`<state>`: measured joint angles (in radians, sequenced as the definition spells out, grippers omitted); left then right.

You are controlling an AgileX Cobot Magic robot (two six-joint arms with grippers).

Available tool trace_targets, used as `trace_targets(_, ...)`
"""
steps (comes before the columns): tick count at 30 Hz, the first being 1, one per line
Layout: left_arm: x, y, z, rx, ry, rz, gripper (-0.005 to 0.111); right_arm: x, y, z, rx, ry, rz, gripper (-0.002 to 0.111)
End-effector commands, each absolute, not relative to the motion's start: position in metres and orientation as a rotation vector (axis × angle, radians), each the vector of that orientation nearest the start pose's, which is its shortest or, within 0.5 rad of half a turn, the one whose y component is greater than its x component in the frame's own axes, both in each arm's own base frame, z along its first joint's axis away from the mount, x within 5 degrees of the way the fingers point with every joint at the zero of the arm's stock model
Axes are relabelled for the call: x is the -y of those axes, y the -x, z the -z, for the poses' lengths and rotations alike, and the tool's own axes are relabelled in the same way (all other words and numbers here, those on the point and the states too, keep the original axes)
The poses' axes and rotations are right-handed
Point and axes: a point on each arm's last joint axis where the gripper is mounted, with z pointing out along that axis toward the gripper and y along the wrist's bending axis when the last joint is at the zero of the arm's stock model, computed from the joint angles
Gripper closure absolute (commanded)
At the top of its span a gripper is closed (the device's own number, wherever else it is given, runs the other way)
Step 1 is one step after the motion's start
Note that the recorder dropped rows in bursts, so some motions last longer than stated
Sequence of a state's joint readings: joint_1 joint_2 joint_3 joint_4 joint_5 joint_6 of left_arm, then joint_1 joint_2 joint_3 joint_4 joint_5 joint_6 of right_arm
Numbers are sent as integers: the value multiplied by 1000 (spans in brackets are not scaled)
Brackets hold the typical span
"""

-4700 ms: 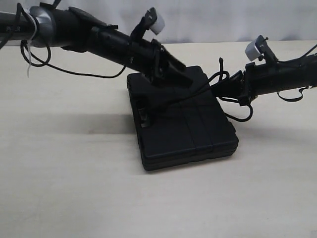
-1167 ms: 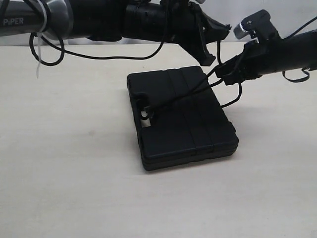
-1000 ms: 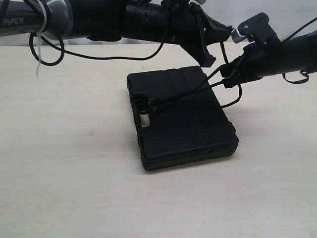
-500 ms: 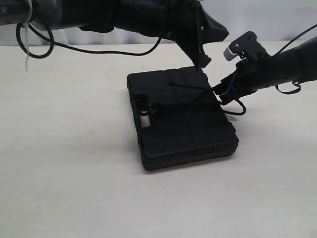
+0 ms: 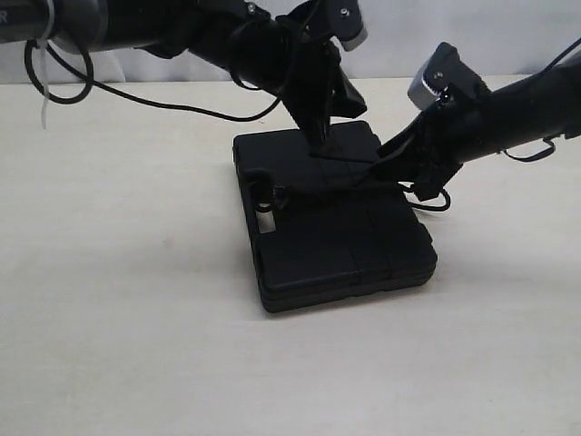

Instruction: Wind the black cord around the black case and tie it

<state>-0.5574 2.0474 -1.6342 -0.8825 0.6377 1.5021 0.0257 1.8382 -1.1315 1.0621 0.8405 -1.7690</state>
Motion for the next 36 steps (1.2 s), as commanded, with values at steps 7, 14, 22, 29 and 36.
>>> trace_targets(7,238,-398,-241,-1819,-1427,494,107,-100,-366,-185,-1994,1367,-275,73)
trace_targets(14,220,-405,-240,-1854,-1410,511,107,-104,-375,-167,-2016,1372,-150,73)
trace_targets(22,220,-405,-240,-1855,-1407,517,107,-101,-384,-147,-2053,1326,-74,73)
trace_targets(29,220,-404,-240,-1856,-1409,520,107,-101,-385,-149,-2064,1277,-95,104)
trace_targets(36,221,-405,-232,-1876,-1410,529,107,-105,-380,-174,-2024,1225,-158,104)
